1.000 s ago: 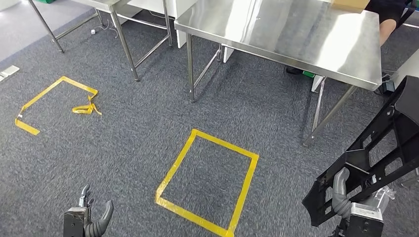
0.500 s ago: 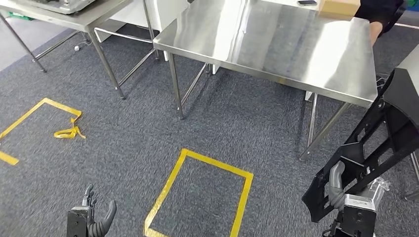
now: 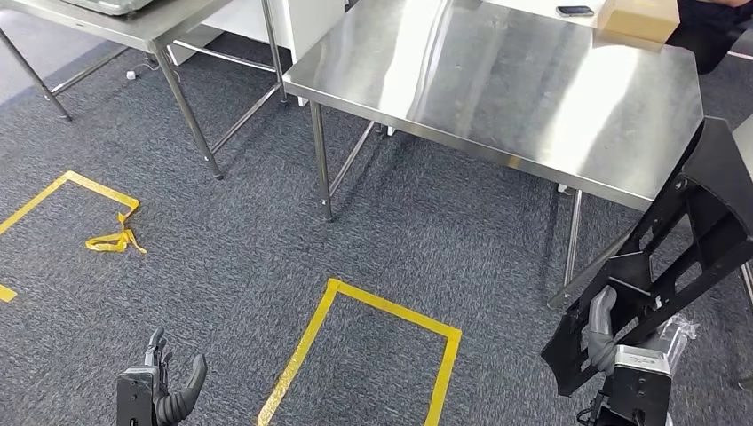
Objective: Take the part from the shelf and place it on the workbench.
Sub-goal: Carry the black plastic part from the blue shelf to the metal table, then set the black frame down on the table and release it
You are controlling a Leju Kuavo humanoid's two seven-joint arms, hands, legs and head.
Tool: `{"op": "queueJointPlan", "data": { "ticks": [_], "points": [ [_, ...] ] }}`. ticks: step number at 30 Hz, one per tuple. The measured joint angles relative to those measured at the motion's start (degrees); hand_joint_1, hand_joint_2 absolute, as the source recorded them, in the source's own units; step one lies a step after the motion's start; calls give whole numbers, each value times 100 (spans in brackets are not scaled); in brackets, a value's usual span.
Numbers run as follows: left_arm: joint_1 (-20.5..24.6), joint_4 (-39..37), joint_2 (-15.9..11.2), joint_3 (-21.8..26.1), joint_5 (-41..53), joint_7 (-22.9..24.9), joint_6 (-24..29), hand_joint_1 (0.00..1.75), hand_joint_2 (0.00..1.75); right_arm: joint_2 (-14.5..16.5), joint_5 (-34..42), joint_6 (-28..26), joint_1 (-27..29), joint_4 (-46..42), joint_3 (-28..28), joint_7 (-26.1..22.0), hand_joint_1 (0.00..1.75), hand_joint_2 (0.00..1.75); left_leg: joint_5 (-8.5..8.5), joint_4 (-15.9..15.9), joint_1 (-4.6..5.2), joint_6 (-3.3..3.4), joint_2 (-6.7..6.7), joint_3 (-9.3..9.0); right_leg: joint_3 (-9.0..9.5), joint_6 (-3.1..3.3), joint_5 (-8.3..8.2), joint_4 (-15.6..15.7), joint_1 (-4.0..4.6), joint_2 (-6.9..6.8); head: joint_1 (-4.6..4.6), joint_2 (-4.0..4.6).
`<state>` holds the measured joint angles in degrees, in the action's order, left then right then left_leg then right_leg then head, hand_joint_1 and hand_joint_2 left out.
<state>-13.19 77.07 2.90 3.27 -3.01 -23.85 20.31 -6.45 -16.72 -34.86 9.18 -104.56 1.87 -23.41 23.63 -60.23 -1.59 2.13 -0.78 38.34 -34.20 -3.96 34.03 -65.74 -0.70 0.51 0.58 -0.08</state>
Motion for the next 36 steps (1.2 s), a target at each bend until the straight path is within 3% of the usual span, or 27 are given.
{"op": "queueJointPlan", "data": {
  "ticks": [1, 3, 5, 7, 9, 11, 12, 13, 15, 17, 19, 22, 24, 26, 27, 28, 29, 31, 32, 34, 36],
  "points": [
    [6, -5, 1, 2, -5, -4, -5, 0, 175, 8, -13, 15, -1, -1, -11, -1, 175, 175, 30, 0, 9, -25, -12, -46, 92, -17, -237, 365, 8, -16, 10, 1],
    [14, -22, 3, 3, -13, -9, -16, 0, 175, 24, -30, 29, -1, -2, -27, -3, 175, 175, 71, 10, 25, -91, -32, -95, 184, 53, -493, 715, 48, -41, 27, 1],
    [16, -37, 8, 3, -18, -19, -19, 0, 175, 39, -55, 33, 3, -5, -46, -4, 175, 175, 84, 45, 32, -166, -36, -128, 201, 170, -556, 738, 69, -41, 25, 1],
    [23, -39, 9, 3, -22, -38, -14, 0, 175, 59, -80, 38, 6, -15, -63, -4, 175, 175, 180, -58, 30, -214, -3, -90, 269, 262, -608, 787, 17, -39, 16, 1],
    [27, -44, 8, 1, -29, -54, -9, 0, 175, 80, -91, 40, 13, -23, -77, -3, 175, 175, 502, -592, 29, -235, 30, 143, 328, 332, -625, 816, -18, -42, 0, 1],
    [25, -58, 10, -5, -33, -63, -8, 0, 175, 102, -96, 41, 22, -24, -86, -2, 175, 175, 818, -1305, 29, -259, 35, 476, 347, 373, -605, 813, 3, -43, -6, 1],
    [24, -68, 11, -8, -33, -65, -9, 0, 175, 114, -99, 41, 26, -24, -88, -1, 175, 175, 847, -1480, 29, -270, 37, 570, 357, 385, -594, 811, 13, -42, -5, 1],
    [25, -75, 11, -9, -32, -65, -12, 0, 175, 125, -106, 41, 27, -24, -91, -1, 175, 175, 776, -1458, 27, -276, 42, 567, 372, 391, -578, 809, 17, -40, -7, 1],
    [33, -84, 11, -8, -19, -64, -40, 0, 175, 144, -137, 41, 32, -25, -97, 5, 175, 175, 419, -843, 21, -267, 56, 256, 424, 373, -526, 796, 16, -29, -10, 1],
    [65, -87, 15, -10, 4, -56, -106, 0, 175, 159, -178, 41, 39, -36, -105, 16, 175, 175, 221, -203, 25, -225, 61, -114, 431, 312, -448, 761, 55, -22, -12, 1],
    [99, -90, 26, -13, 36, -48, -181, 0, 175, 172, -219, 41, 53, -70, -110, 26, 175, 175, 248, -24, 52, -162, 54, -236, 410, 263, -403, 750, 86, -24, -2, 1],
    [132, -90, 39, -7, 70, -44, -260, 0, 175, 185, -263, 41, 82, -145, -117, 39, 175, 175, 249, 37, 43, -54, 55, -269, 401, 199, -336, 679, 58, -30, 13, 1],
    [156, -91, 47, 1, 78, -42, -281, 0, 175, 189, -281, 41, 99, -183, -129, 43, 175, 175, 256, 86, 15, 1, 63, -308, 146, 184, -129, 180, 33, -35, 29, 1],
    [171, -101, 61, 6, 99, -41, -302, 0, 175, 195, -306, 44, 127, -197, -143, 56, 175, 175, 280, 96, 5, 20, 66, -326, -322, 171, 107, -601, -4, -35, 38, 1],
    [175, -111, 68, 7, 112, -42, -314, 0, 175, 201, -319, 45, 150, -200, -146, 66, 175, 175, 295, 95, -3, 15, 63, -338, -497, 136, 135, -843, -30, -36, 40, 1],
    [177, -122, 74, 8, 124, -41, -325, 0, 175, 207, -331, 48, 172, -204, -148, 74, 175, 175, 312, 95, -15, 0, 59, -357, -569, 76, 71, -870, -58, -37, 38, 1],
    [179, -132, 80, 9, 135, -42, -332, 0, 175, 213, -344, 49, 187, -212, -148, 81, 175, 175, 332, 94, -34, -24, 55, -385, -523, 0, -74, -667, -87, -39, 38, 1],
    [191, -144, 87, 13, 162, -42, -347, 0, 175, 224, -378, 59, 197, -241, -149, 94, 175, 175, 382, 92, -68, -99, 46, -456, -215, -155, -467, 113, -142, -67, 44, 1],
    [200, -146, 88, 15, 176, -40, -359, 0, 175, 230, -395, 67, 198, -256, -150, 103, 175, 175, 411, 91, -70, -144, 42, -487, -73, -188, -612, 437, -144, -85, 56, 1],
    [225, -150, 89, 19, 202, -38, -389, 0, 175, 243, -419, 87, 213, -285, -156, 128, 175, 175, 446, 113, -53, -237, 39, -535, 47, -112, -712, 674, -117, -97, 59, 1],
    [241, -157, 90, 20, 228, -33, -408, 0, 175, 255, -436, 106, 234, -314, -166, 146, 175, 175, 455, 161, -65, -313, 50, -577, 67, 33, -703, 671, -94, -69, 42, 1]
  ]
}}
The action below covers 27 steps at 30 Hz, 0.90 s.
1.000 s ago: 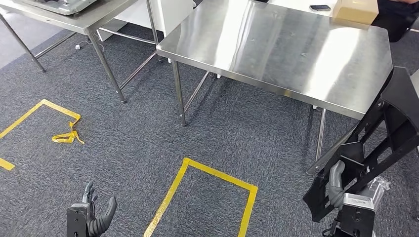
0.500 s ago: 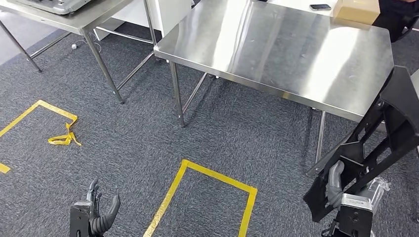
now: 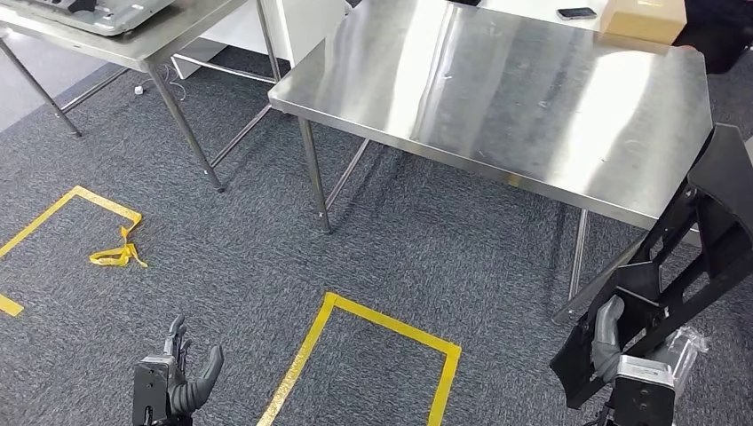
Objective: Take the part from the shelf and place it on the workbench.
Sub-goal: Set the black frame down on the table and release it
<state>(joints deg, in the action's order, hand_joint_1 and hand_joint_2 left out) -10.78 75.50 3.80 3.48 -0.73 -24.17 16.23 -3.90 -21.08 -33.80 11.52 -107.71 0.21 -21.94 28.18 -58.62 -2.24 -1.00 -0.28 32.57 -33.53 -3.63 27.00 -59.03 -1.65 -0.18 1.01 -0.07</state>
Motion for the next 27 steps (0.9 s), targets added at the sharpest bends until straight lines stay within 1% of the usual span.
{"op": "queueJointPlan", "data": {
  "ticks": [1, 2, 3, 5, 6, 7, 8, 9, 10, 11, 12, 13, 14, 15, 17, 18, 23, 27],
  "points": [
    [9, -4, 1, -1, 10, 3, -4, 0, 175, 8, -9, 5, 10, -20, -4, 2, 175, 175, 27, -25, -11, -23, 9, 3, 18, 55, 6, 5, -6, 7, -5, 0],
    [21, -9, 3, -2, 16, 5, -8, 0, 175, 16, -19, 8, 15, -41, -7, 3, 175, 175, 96, -140, -16, -33, 16, 51, 44, 107, 16, 13, -10, 13, -18, 0],
    [34, -15, 4, -3, 20, 9, -11, 0, 175, 22, -26, 9, 21, -60, -11, 4, 175, 175, 220, -390, -14, -32, 19, 172, 77, 156, 31, 20, -9, 17, -31, -1],
    [46, -35, 6, -2, 23, 16, -18, 0, 175, 34, -34, 11, 32, -75, -18, 5, 175, 175, 527, -1160, 16, -1, 16, 587, 127, 232, 78, 19, 41, 17, -47, -1],
    [45, -49, 5, 1, 26, 19, -25, 0, 175, 41, -36, 12, 40, -75, -21, 6, 175, 175, 623, -1505, 34, 17, 14, 801, 151, 264, 99, 18, 75, 17, -48, -1],
    [42, -63, 5, 2, 30, 19, -35, 0, 175, 49, -37, 10, 50, -75, -24, 7, 175, 175, 618, -1685, 53, 46, 14, 945, 178, 295, 121, 18, 110, 18, -48, -1],
    [41, -74, 5, 3, 37, 19, -47, 0, 175, 59, -39, 9, 57, -77, -27, 7, 175, 175, 500, -1647, 75, 87, 14, 983, 212, 326, 144, 18, 144, 21, -49, -1],
    [44, -83, 5, 3, 45, 19, -57, 0, 175, 67, -42, 8, 62, -80, -28, 7, 175, 175, 290, -1416, 102, 142, 12, 921, 254, 350, 171, 18, 172, 26, -49, 0],
    [49, -86, 5, 3, 52, 18, -66, 0, 175, 74, -46, 7, 64, -85, -28, 7, 175, 175, 40, -1044, 137, 213, 10, 783, 300, 368, 202, 18, 196, 33, -49, 0],
    [61, -90, 4, 5, 58, 19, -74, 0, 175, 85, -51, 7, 65, -91, -30, 10, 175, 175, -135, -693, 171, 286, 15, 627, 322, 370, 236, 16, 223, 38, -38, 0],
    [73, -92, 5, 7, 64, 18, -80, 0, 175, 92, -58, 7, 63, -101, -34, 14, 175, 175, -232, -418, 201, 332, 20, 492, 337, 357, 268, 13, 239, 43, -26, 0],
    [85, -95, 6, 8, 69, 19, -88, 0, 175, 101, -67, 7, 61, -110, -41, 23, 175, 175, -256, -256, 230, 361, 24, 408, 338, 339, 288, 14, 247, 44, -17, 0],
    [93, -99, 7, 9, 72, 19, -93, 0, 175, 110, -75, 7, 63, -119, -49, 34, 175, 175, -235, -205, 245, 355, 28, 369, 330, 325, 301, 12, 254, 43, -8, 0],
    [98, -102, 8, 10, 76, 19, -96, 0, 175, 117, -84, 7, 64, -127, -58, 43, 175, 175, -240, -171, 258, 334, 25, 352, 336, 319, 304, 12, 246, 41, -14, 0],
    [105, -114, 5, 23, 80, 20, -100, 0, 175, 132, -99, 8, 70, -135, -73, 53, 175, 175, -253, -150, 269, 311, 17, 348, 344, 323, 306, 19, 240, 36, -19, 1],
    [110, -118, 4, 32, 85, 20, -104, 0, 175, 136, -108, 9, 69, -139, -79, 54, 175, 175, -249, -148, 272, 310, 14, 349, 349, 323, 307, 31, 236, 36, -19, 1],
    [136, -130, 17, 49, 122, 20, -119, 0, 175, 149, -137, 21, 68, -166, -90, 55, 175, 175, -223, -142, 272, 319, 13, 346, 348, 305, 321, 74, 237, 36, -17, 1],
    [146, -134, 23, 64, 125, 20, -120, 0, 175, 157, -137, 21, 69, -173, -95, 55, 175, 175, -213, -141, 271, 324, 13, 334, 337, 304, 322, 81, 234, 36, -18, 0]
  ]
}}
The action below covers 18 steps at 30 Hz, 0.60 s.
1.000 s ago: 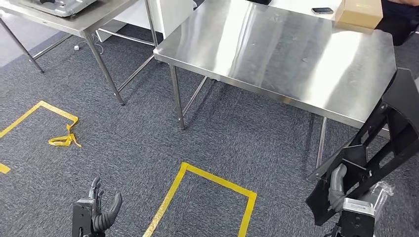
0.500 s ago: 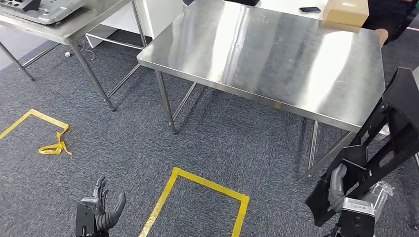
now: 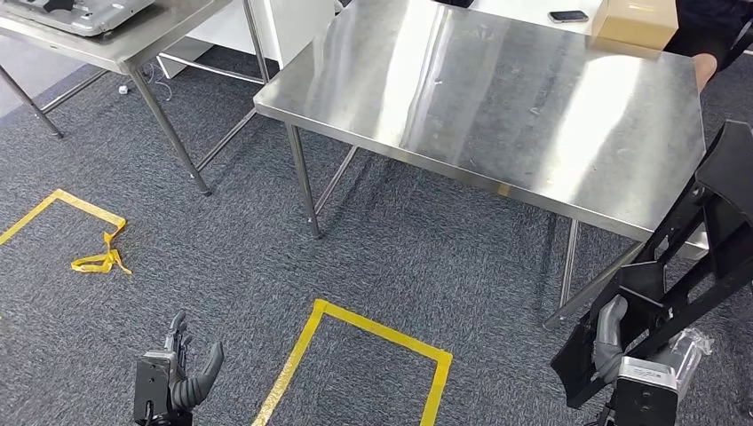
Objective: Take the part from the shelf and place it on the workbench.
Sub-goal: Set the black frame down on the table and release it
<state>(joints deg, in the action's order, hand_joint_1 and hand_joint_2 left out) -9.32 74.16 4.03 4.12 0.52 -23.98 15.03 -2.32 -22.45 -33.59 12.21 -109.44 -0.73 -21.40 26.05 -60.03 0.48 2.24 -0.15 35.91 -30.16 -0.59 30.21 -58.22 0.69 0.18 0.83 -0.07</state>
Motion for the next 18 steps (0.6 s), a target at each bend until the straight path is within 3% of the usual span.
{"op": "queueJointPlan", "data": {
  "ticks": [18],
  "points": [
    [10, -43, 8, 8, 6, 6, -56, 0, 175, 10, -2, 13, 29, -11, -25, -4, 175, 175, -3, 12, -14, -2, 2, -28, 21, -1, -2, 0, 8, 0, -2, 1]
  ]
}}
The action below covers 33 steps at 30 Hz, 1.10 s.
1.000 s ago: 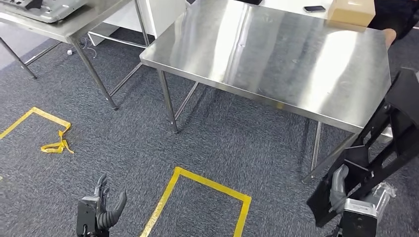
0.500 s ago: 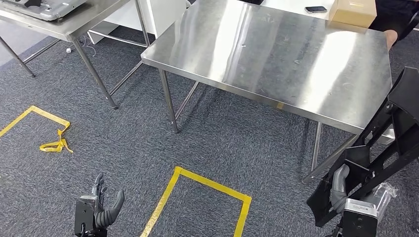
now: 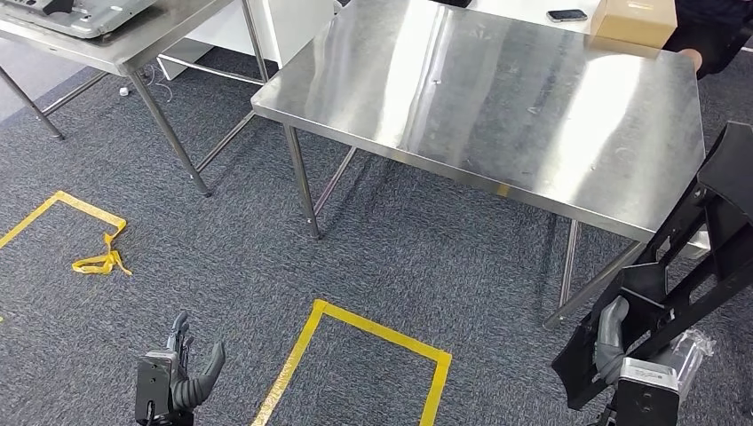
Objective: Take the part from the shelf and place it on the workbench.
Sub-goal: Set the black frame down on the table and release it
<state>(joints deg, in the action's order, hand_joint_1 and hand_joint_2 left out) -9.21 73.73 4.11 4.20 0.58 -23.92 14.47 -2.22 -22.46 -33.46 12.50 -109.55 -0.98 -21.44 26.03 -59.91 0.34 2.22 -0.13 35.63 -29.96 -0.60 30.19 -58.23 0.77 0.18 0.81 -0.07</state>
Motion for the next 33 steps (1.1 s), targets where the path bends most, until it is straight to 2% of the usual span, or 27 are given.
{"op": "queueJointPlan", "data": {
  "ticks": [2, 5, 8, 9, 11, 13, 14, 15, 16, 17, 18, 19, 20, 21, 23, 25, 26, 28, 29, 30, 31, 33],
  "points": [
    [-1, -3, 0, 1, -7, 7, -11, 0, 175, -4, 1, 3, 1, -2, 0, -1, 175, 175, 0, 1, 0, 0, 0, -1, 0, 0, 0, 0, 0, 0, 0, 0],
    [-5, -10, -3, 8, -18, 9, -22, 0, 175, -18, 21, 4, 13, -4, 0, -13, 175, 175, 25, 8, 18, 49, -2, -6, 15, -23, -2, 41, -21, 0, -2, 0],
    [-19, -12, 5, 15, -32, 9, -26, 0, 175, -33, 42, 5, 41, -23, 0, -30, 175, 175, -24, 196, -39, 97, 0, -134, 70, -68, 12, 54, -4, -6, -2, -1],
    [-24, -13, 10, 15, -36, 10, -26, 0, 175, -40, 44, 5, 51, -32, 0, -40, 175, 175, -50, 264, -67, 107, 5, -190, 38, -81, 57, -45, -7, -7, 4, -1],
    [-36, -13, 13, 17, -50, 13, -16, 0, 175, -54, 55, 5, 71, -40, -2, -58, 175, 175, -64, 319, -92, 111, 16, -242, -247, -95, 268, -566, -54, -6, 13, 0],
    [-70, -14, 13, 18, -82, 15, -7, 0, 175, -67, 69, 5, 109, -44, -4, -65, 175, 175, -49, 330, -130, 90, 21, -260, -696, -138, 499, -1293, -135, -6, 15, -1],
    [-94, -16, 13, 18, -102, 16, -6, 0, 175, -70, 77, 4, 131, -44, -4, -64, 175, 175, -33, 328, -156, 61, 19, -268, -843, -199, 513, -1480, -183, -7, 18, -1],
    [-116, -19, 12, 17, -129, 16, -4, 0, 175, -74, 80, 4, 147, -44, -4, -64, 175, 175, -13, 324, -193, 21, 14, -286, -871, -295, 420, -1432, -234, -8, 16, -1],
    [-134, -23, 11, 16, -155, 16, -3, 0, 175, -79, 83, 4, 155, -43, -3, -63, 175, 175, 14, 317, -240, -31, 8, -314, -780, -416, 242, -1160, -289, -13, 19, -1],
    [-148, -27, 10, 15, -174, 16, -1, 0, 175, -84, 84, 4, 159, -43, -3, -63, 175, 175, 51, 297, -279, -97, 1, -343, -602, -548, 22, -729, -353, -26, 21, 0],
    [-159, -30, 4, 15, -197, 16, 3, 0, 175, -87, 82, 4, 158, -40, -2, -63, 175, 175, 93, 270, -302, -171, -4, -366, -446, -644, -158, -368, -385, -48, 44, 0],
    [-165, -32, -5, 13, -211, 14, 6, 0, 175, -90, 81, 3, 162, -42, -2, -63, 175, 175, 138, 239, -309, -240, -8, -380, -328, -659, -269, -120, -407, -59, 69, -1],
    [-170, -32, -14, 12, -226, 13, 10, 0, 175, -93, 83, 2, 171, -43, -3, -62, 175, 175, 169, 220, -304, -295, -9, -387, -278, -625, -311, -14, -413, -66, 85, -1],
    [-175, -32, -22, 8, -244, 11, 14, 0, 175, -97, 84, 1, 183, -45, -5, -61, 175, 175, 182, 224, -302, -330, -8, -400, -285, -545, -294, -45, -392, -62, 92, -1],
    [-177, -33, -30, -7, -286, 9, 24, 0, 175, -111, 89, -2, 207, -56, -9, -60, 175, 175, 197, 248, -329, -367, -1, -428, -273, -405, -263, -66, -375, -37, 56, 0],
    [-171, -34, -40, -26, -335, 9, 45, 0, 175, -124, 95, -9, 225, -74, -12, -69, 175, 175, 326, 28, -351, -376, 14, -346, -222, -301, -221, -73, -353, -23, 23, 0],
    [-169, -34, -45, -34, -355, 9, 57, 0, 175, -132, 100, -12, 234, -84, -14, -75, 175, 175, 469, -284, -345, -369, 19, -191, -189, -247, -198, -70, -339, -20, 8, 0],
    [-176, -43, -59, -49, -394, 9, 72, 0, 175, -146, 111, -15, 254, -91, -16, -85, 175, 175, 768, -1142, -298, -324, 23, 299, -140, -167, -143, -71, -283, -21, -3, 0],
    [-184, -50, -68, -59, -409, 9, 76, 0, 175, -153, 117, -16, 269, -91, -17, -86, 175, 175, 837, -1479, -273, -292, 22, 529, -114, -131, -118, -71, -248, -20, -6, -1],
    [-190, -59, -78, -69, -426, 9, 78, 0, 175, -156, 121, -18, 287, -91, -17, -87, 175, 175, 790, -1613, -248, -247, 21, 670, -79, -94, -92, -71, -215, -18, -7, -1],
    [-194, -66, -86, -80, -446, 8, 79, 0, 175, -158, 120, -19, 302, -91, -17, -87, 175, 175, 632, -1525, -217, -188, 19, 699, -34, -64, -61, -71, -184, -13, -8, -1],
    [-195, -73, -102, -103, -499, 7, 81, 0, 175, -160, 99, -20, 326, -99, -18, -83, 175, 175, 133, -833, -136, -31, 7, 477, 55, -36, 15, -68, -147, 4, -7, -1]
  ]
}}
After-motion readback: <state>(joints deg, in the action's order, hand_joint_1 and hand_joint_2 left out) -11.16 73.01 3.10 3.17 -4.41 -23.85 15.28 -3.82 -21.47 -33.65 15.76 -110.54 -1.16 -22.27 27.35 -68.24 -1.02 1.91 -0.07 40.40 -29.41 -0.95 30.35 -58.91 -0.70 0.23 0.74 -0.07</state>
